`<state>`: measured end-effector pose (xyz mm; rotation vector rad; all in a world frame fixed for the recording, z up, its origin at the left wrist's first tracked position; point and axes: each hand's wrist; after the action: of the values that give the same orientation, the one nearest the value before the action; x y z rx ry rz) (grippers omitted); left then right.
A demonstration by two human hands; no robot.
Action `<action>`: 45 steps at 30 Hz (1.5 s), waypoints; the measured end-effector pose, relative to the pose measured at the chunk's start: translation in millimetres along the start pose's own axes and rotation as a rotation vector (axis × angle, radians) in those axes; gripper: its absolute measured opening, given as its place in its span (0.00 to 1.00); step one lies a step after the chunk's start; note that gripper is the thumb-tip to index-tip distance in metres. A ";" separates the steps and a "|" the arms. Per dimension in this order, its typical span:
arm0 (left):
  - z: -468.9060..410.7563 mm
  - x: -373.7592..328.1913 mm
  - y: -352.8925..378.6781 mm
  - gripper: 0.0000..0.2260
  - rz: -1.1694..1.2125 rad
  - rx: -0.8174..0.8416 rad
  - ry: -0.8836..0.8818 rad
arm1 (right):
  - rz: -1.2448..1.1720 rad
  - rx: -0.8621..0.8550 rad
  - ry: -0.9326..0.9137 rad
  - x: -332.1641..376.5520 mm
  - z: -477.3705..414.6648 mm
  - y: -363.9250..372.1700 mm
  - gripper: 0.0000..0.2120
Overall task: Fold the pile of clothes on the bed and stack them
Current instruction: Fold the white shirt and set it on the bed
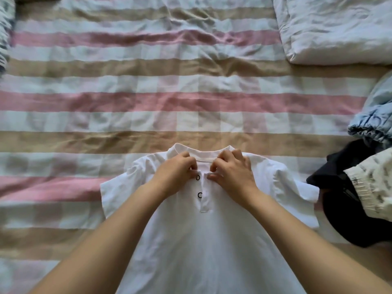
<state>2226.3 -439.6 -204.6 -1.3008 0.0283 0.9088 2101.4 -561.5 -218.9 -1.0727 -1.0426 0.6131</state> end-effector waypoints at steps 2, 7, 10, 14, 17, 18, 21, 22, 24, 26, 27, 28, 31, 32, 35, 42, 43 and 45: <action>-3.2 -5.1 5.1 0.05 0.076 -0.085 -0.012 | -0.126 -0.068 0.023 2.0 0.8 -1.5 0.11; 10.5 -12.9 14.7 0.11 0.261 -0.264 -0.050 | -0.060 -0.007 0.097 12.3 4.3 2.9 0.14; 48.8 3.8 6.9 0.13 0.120 -0.504 -0.043 | -0.138 -0.188 0.133 10.1 34.2 -9.8 0.18; 116.4 48.5 3.8 0.21 0.060 -0.763 -0.491 | -0.264 -0.429 0.358 0.2 124.7 -14.9 0.19; 140.7 73.4 7.7 0.22 0.419 -0.711 -0.832 | -0.318 -0.440 0.644 2.4 200.1 -0.1 0.23; 142.0 77.9 10.0 0.22 0.509 -0.680 -0.834 | -0.314 -0.417 0.734 3.9 219.7 6.4 0.22; 138.0 86.7 9.2 0.21 0.639 -0.679 -0.811 | -0.292 -0.347 0.901 8.5 256.4 17.9 0.22; 136.0 90.9 7.3 0.19 0.663 -0.731 -0.833 | -0.302 -0.343 0.916 9.5 261.6 17.7 0.20; 141.2 99.2 3.7 0.18 0.664 -0.854 -0.904 | -0.351 -0.326 0.955 12.3 270.2 14.2 0.16; 157.7 100.2 6.1 0.19 0.662 -0.890 -0.921 | -0.386 -0.301 1.004 13.6 278.1 10.1 0.15; 168.9 96.4 11.0 0.20 0.677 -0.866 -0.903 | -0.394 -0.289 1.018 14.2 282.5 8.7 0.14; 185.0 88.4 18.9 0.20 0.688 -0.824 -0.884 | -0.394 -0.270 1.027 15.4 289.7 7.6 0.14; 247.1 55.7 54.2 0.18 0.685 -0.686 -0.855 | -0.388 -0.196 1.044 21.8 317.1 9.3 0.14; 267.7 43.6 66.9 0.17 0.686 -0.641 -0.860 | -0.408 -0.180 1.046 24.2 325.9 11.1 0.12; 318.6 12.5 99.7 0.09 0.651 -0.526 -0.888 | -0.490 -0.199 1.018 30.3 347.7 14.8 0.05; 366.9 -5.8 133.0 0.12 0.647 -0.526 -0.990 | -0.505 -0.201 1.061 15.4 376.9 21.3 0.08; 370.0 -8.0 135.5 0.12 0.642 -0.520 -1.005 | -0.505 -0.180 1.068 14.0 379.5 20.7 0.08; 371.4 -12.9 135.7 0.10 0.647 -0.523 -1.039 | -0.501 -0.137 1.064 12.9 380.8 18.6 0.08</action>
<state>1967.4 -140.7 -190.3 -1.1432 -0.6702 2.1741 1762.5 -388.6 -191.2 -0.9935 -0.3622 -0.4360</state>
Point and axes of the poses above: each hand's wrist, its own z-axis away from the middle knuckle, its own y-axis out of the palm, x = y × z
